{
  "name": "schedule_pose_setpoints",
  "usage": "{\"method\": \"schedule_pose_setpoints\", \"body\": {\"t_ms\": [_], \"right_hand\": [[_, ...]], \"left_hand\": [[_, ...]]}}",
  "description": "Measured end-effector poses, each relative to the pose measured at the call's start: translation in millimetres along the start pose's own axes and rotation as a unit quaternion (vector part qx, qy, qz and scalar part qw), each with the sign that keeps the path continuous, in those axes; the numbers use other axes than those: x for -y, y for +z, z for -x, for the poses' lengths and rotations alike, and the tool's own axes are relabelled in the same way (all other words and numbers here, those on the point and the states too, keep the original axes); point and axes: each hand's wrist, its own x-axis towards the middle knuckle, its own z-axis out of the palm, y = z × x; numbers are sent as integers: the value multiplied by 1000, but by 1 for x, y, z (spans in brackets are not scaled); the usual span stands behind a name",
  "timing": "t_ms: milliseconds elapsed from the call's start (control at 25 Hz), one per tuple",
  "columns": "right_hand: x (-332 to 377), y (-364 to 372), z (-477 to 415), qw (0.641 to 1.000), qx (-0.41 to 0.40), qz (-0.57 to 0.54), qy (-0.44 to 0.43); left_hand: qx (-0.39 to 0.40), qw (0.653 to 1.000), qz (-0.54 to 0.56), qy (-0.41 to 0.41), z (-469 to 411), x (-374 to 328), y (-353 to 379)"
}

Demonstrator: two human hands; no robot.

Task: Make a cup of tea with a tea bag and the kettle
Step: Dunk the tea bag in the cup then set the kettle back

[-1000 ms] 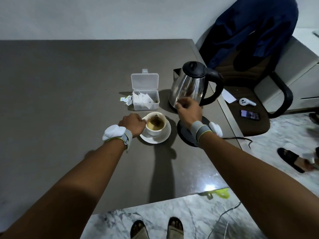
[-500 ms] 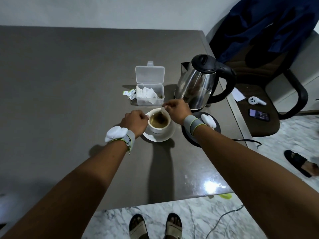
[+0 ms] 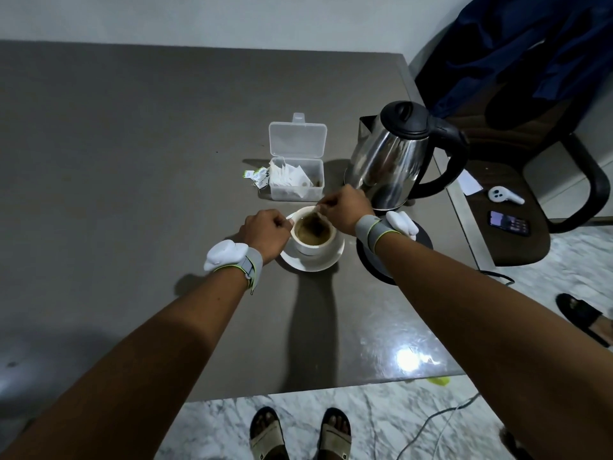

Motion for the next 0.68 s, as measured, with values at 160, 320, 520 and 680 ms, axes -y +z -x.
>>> {"method": "schedule_pose_setpoints", "body": {"t_ms": [160, 320, 520, 680], "right_hand": [[-3, -7, 6, 999, -32, -3, 25], [-5, -12, 9, 998, -55, -19, 14], [-5, -21, 15, 998, -21, -50, -15], [0, -29, 19, 998, -7, -51, -27]], "left_hand": [[3, 1000, 4, 0, 1, 0, 0], [-4, 1000, -2, -8, 2, -3, 1], [-2, 1000, 14, -6, 5, -5, 0], [1, 1000, 27, -13, 8, -7, -1]]}}
